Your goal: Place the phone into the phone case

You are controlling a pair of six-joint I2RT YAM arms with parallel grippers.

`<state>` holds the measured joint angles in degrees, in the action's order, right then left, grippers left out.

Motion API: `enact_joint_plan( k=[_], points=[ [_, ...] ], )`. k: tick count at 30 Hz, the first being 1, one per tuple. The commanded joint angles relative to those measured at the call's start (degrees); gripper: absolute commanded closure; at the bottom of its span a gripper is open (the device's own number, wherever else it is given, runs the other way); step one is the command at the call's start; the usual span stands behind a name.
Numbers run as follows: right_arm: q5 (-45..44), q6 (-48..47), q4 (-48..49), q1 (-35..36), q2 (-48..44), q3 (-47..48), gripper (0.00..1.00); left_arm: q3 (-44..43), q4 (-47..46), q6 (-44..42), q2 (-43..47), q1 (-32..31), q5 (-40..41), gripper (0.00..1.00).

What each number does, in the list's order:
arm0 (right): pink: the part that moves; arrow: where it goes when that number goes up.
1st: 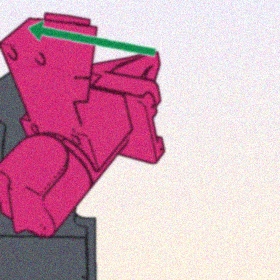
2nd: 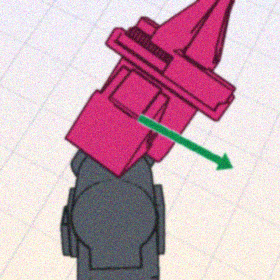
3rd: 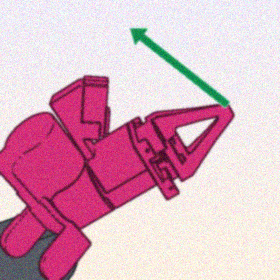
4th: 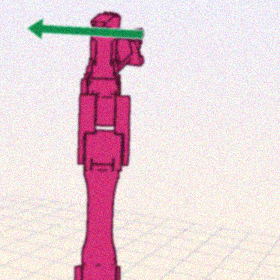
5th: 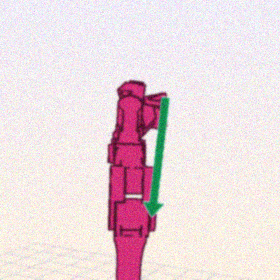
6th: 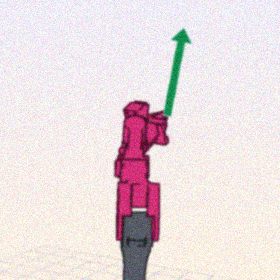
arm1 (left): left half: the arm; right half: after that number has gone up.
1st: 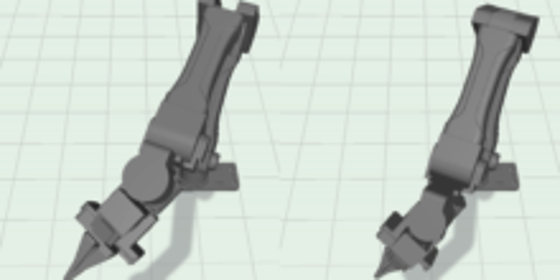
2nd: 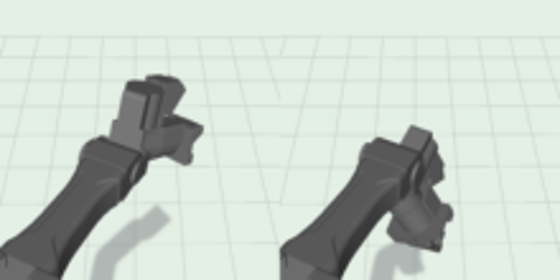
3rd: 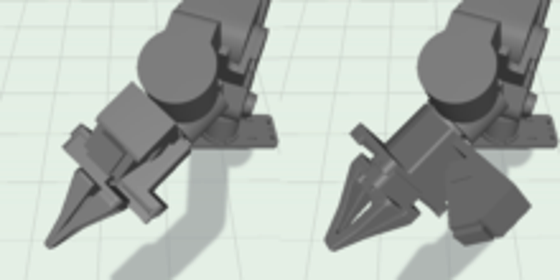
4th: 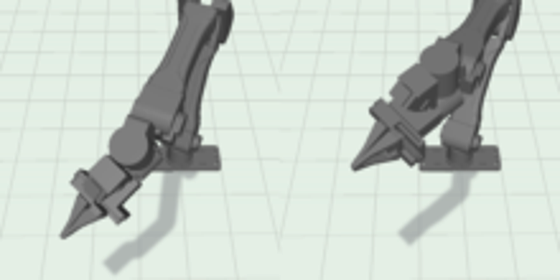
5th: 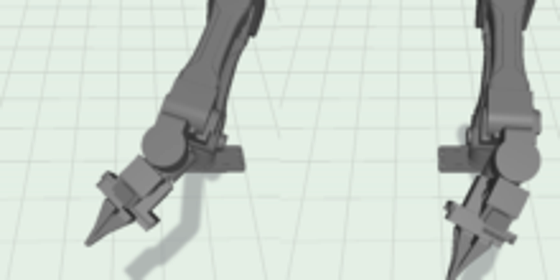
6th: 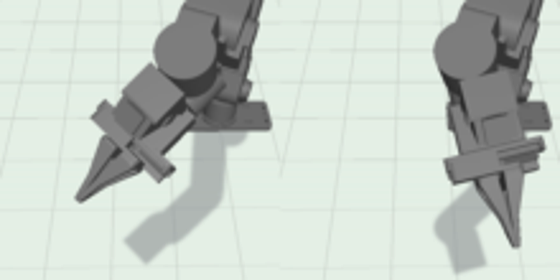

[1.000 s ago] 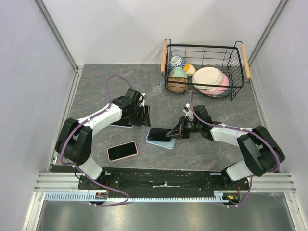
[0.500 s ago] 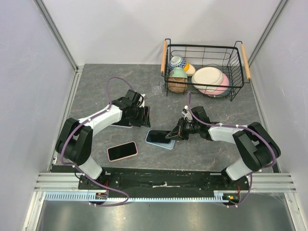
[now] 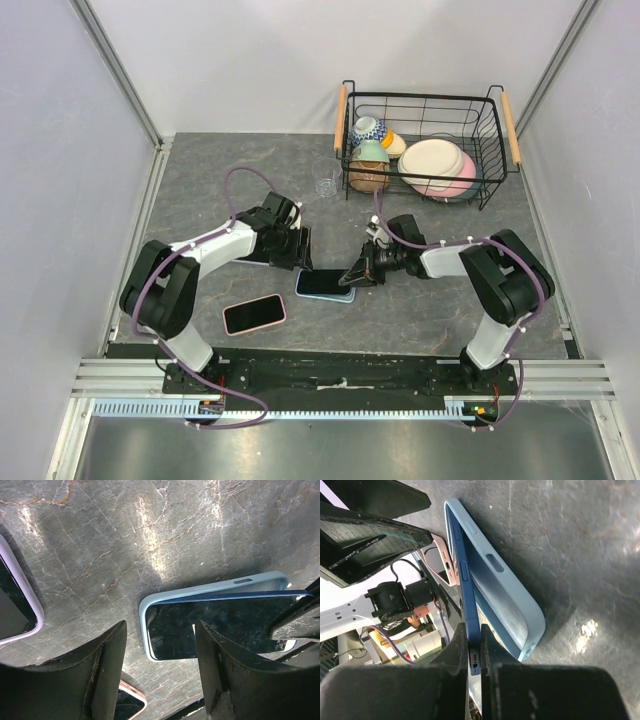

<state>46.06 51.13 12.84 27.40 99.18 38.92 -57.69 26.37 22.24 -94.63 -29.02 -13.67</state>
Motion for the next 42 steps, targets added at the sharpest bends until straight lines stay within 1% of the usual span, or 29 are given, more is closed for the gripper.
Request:
enact_joint_plan(
  k=[1, 3, 7, 11, 13, 19, 29, 32, 35, 38, 39, 41, 42],
  points=[
    [-5.28, -6.47, -7.3, 1.69, 7.25, 3.43, 1.0, -1.11, -1.5, 1.4, -0.82, 0.01, -0.39, 0.37],
    [-5.28, -10.25, -10.53, 1.69, 8.66, 5.37, 1.0, -1.63, -1.32, 1.23, -1.17, 0.01, -0.22, 0.37],
    [-4.32, -16.49, -16.7, 1.69, 13.13, 12.3, 1.0, -2.51, -0.62, 1.58, -1.87, 0.01, 0.84, 0.37],
    [-3.0, -22.82, -23.89, 1.78, 16.48, 17.85, 1.0, -3.22, -0.62, 2.19, -0.83, 0.01, 1.8, 0.37],
    [-3.35, -25.45, -25.58, 1.69, 17.88, 20.22, 1.0, -3.65, -0.62, 2.19, -0.38, 0.1, 2.77, 0.37],
    [-3.35, -26.44, -27.96, 1.69, 20.44, 22.78, 1.0, -5.24, 0.52, 1.93, -0.12, 0.27, 4.0, 0.37],
    [-6.24, -26.44, -28.66, 1.69, 19.92, 20.76, 1.0, -6.29, 0.96, 1.93, 0.85, 0.36, 3.21, 0.38],
    [-7.56, -26.35, -29.53, 1.69, 19.83, 20.76, 1.0, -6.29, 0.79, 2.02, 1.29, 0.36, 2.77, 0.4],
    [-9.23, -26.7, -31.03, 1.96, 19.92, 21.11, 1.0, -5.86, 0.17, 2.02, 1.73, 0.36, 1.2, 0.48],
    [-11.69, -27.75, -33.22, 2.22, 19.65, 21.55, 0.98, -5.07, -0.96, 2.37, 2.08, 0.36, -0.74, 0.61],
    [-13.18, -28.02, -33.75, 2.57, 19.48, 21.73, 0.98, -4.8, -1.23, 2.54, 1.99, 0.28, -1.96, 0.68],
    [-15.03, -28.89, -35.33, 2.92, 19.3, 22.08, 0.95, -4.01, -2.37, 3.25, 2.08, 0.27, -3.29, 0.74],
    [-17.56, -29.25, -36.04, 3.53, 19.21, 22.69, 0.95, -3.66, -2.9, 3.51, 1.91, 0.27, -4.51, 0.78]
  ],
)
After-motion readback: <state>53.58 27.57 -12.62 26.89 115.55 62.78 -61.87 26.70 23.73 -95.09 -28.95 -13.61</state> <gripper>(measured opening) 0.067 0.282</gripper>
